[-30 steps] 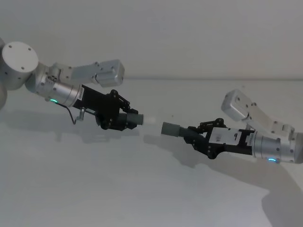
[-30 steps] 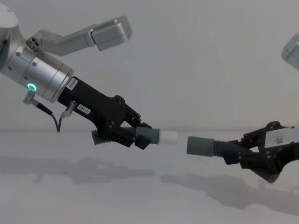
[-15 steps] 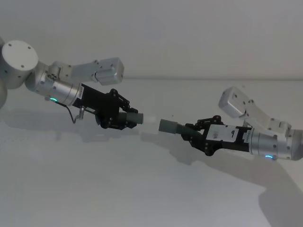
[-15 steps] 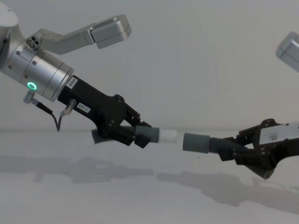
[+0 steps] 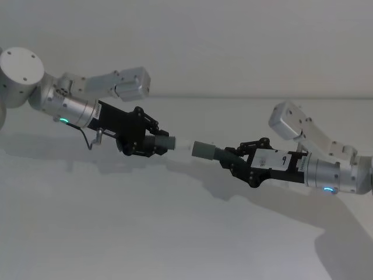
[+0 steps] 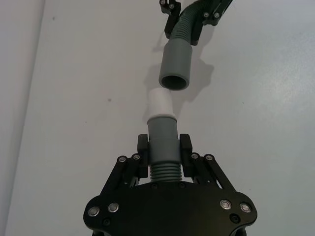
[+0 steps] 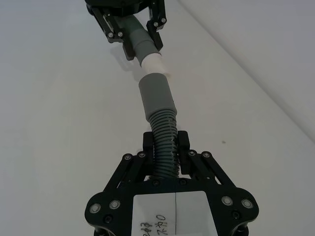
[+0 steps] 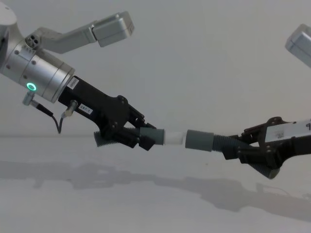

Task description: Use both hands to pick up one end of the pipe from the table, align the ends, and insert them.

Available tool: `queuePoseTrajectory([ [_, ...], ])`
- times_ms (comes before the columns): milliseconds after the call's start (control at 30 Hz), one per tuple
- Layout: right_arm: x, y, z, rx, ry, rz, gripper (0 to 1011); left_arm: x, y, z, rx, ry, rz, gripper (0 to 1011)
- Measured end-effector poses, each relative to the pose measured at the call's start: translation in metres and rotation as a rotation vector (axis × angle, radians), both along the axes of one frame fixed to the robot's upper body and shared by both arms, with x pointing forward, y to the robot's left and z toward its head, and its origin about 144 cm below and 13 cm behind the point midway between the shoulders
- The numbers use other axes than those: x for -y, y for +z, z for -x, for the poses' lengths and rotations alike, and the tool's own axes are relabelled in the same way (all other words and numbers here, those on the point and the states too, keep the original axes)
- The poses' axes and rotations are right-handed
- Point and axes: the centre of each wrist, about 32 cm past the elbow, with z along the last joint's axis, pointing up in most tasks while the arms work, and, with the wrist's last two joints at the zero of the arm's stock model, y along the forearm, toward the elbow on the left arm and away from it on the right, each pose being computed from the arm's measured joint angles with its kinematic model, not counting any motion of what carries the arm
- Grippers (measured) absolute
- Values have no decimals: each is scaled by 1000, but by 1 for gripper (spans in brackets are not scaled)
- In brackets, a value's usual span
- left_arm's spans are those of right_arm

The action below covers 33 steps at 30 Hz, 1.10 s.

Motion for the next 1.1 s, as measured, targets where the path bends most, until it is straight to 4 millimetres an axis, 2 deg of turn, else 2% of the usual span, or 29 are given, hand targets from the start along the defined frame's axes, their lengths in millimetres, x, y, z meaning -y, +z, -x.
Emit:
queuePoseTrajectory([
  [1100,-4,2,-7,-11,-11,-42,274,-2,9,5,2,8,42,365],
])
